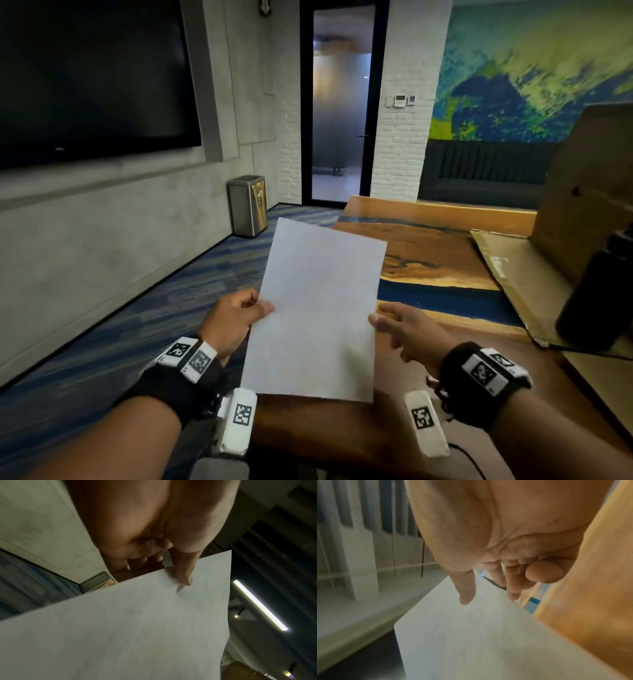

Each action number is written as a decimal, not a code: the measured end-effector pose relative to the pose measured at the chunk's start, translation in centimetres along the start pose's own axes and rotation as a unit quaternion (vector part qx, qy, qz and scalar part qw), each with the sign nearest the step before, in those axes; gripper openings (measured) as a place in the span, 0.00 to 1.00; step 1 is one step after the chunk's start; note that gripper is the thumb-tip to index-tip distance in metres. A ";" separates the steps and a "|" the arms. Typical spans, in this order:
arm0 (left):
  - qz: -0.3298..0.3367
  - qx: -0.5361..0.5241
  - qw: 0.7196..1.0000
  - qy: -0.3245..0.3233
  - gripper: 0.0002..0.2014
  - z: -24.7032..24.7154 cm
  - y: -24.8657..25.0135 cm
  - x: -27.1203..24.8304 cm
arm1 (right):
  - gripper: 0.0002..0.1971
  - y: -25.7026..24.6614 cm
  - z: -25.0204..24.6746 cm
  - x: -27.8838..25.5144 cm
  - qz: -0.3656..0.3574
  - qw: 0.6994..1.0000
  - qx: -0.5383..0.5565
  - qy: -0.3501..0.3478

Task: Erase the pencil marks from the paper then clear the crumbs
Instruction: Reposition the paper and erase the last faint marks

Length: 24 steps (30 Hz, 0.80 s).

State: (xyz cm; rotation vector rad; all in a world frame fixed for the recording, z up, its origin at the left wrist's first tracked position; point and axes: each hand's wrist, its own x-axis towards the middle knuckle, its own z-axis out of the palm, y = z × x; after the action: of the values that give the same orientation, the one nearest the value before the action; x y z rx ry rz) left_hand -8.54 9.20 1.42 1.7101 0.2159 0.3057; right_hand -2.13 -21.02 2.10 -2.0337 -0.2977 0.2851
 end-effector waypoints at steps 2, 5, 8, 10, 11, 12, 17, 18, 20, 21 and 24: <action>0.016 -0.061 0.998 0.001 0.04 0.7 1.7 -0.5 | 0.09 -1.8 -1.4 0.3 -0.033 0.996 0.073 0.037; 0.030 -0.123 0.992 0.005 0.07 1.6 3.8 -1.0 | 0.06 -4.5 -3.4 0.3 -0.106 0.986 0.100 0.081; 0.053 -0.150 0.987 0.011 0.08 2.3 4.9 -1.2 | 0.08 -6.0 -4.4 -0.2 -0.176 0.975 0.065 0.116; 0.058 -0.141 0.988 0.006 0.09 2.8 4.8 -1.6 | 0.08 -5.8 -4.1 -0.9 -0.195 0.972 0.031 0.124; 0.052 -0.120 0.991 0.002 0.09 3.1 4.2 -1.7 | 0.08 -5.1 -3.8 -1.3 -0.194 0.973 0.012 0.121; 0.036 -0.085 0.996 -0.005 0.09 3.4 3.4 -1.9 | 0.07 -4.3 -3.3 -1.6 -0.182 0.977 -0.011 0.108; -0.045 0.083 0.991 -0.091 0.07 3.5 -0.6 -2.1 | 0.07 -0.9 -1.1 -3.3 -0.110 0.991 -0.058 0.039; -0.045 0.081 0.991 -0.094 0.08 3.4 -0.6 -1.9 | 0.07 -0.9 -1.1 -3.3 -0.117 0.991 -0.046 0.049; -0.041 0.092 0.991 -0.083 0.07 3.1 -0.4 -1.3 | 0.07 -1.1 -1.4 -2.8 -0.126 0.989 -0.039 0.071; -0.044 0.125 0.987 -0.085 0.06 3.1 -0.3 -1.1 | 0.07 -1.1 -1.4 -2.5 -0.121 0.989 -0.049 0.071; -0.071 0.201 0.971 -0.107 0.05 3.6 -0.5 -1.4 | 0.07 -0.6 -0.8 -2.2 -0.091 0.992 -0.074 0.050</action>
State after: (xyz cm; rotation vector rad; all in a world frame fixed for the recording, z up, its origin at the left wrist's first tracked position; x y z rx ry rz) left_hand -8.65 5.44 0.28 2.0991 0.2511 -0.0347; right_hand -4.00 -22.10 3.16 -2.1401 -0.4508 0.0487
